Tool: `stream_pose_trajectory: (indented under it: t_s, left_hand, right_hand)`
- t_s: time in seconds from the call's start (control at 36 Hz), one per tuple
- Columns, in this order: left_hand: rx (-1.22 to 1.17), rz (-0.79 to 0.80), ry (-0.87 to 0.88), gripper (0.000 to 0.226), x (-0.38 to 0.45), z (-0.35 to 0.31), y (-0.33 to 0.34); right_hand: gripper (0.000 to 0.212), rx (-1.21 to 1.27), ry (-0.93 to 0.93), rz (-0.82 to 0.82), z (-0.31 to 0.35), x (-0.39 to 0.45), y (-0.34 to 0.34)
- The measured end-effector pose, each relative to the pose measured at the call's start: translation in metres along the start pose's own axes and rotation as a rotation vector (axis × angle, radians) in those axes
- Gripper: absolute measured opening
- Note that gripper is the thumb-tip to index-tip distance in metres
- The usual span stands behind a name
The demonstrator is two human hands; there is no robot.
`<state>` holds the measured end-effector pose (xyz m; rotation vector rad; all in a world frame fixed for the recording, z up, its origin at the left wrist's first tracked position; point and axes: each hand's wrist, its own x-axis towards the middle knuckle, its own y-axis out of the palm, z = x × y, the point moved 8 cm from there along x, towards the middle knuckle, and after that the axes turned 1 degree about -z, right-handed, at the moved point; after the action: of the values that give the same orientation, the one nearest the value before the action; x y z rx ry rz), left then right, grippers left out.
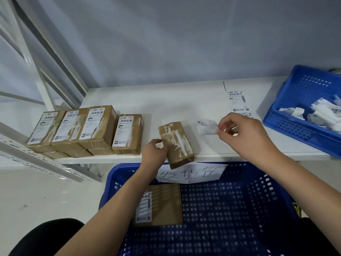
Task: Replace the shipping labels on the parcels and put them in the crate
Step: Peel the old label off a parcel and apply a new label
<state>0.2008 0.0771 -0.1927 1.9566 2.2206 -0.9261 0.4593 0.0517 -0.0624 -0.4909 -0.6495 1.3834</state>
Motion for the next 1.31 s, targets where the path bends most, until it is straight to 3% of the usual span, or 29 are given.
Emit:
stream_pose_trajectory:
  t_s: [0.31,0.69,0.94,1.31]
  left_hand:
    - [-0.3,0.23,-0.224,0.054,-0.017,0.015,0.028]
    - [-0.321,0.197,0.056,0.053,-0.059,-0.052,0.028]
    - [-0.424,0.196,0.096,0.045,-0.089,-0.099,0.068]
    - [-0.407,0.26,0.125,0.048,-0.117,-0.131,0.121]
  right_hand:
    - [0.004,-0.03,-0.046,-0.091,-0.001,0.009,-0.011]
    - [0.021,0.088,0.06,-0.325,-0.025,0.017,-0.065]
    - [0.014,0.047,0.1,-0.476,-0.048,0.006,-0.126]
    - [0.009,0.091,0.278,-0.694,-0.139,-0.014,-0.219]
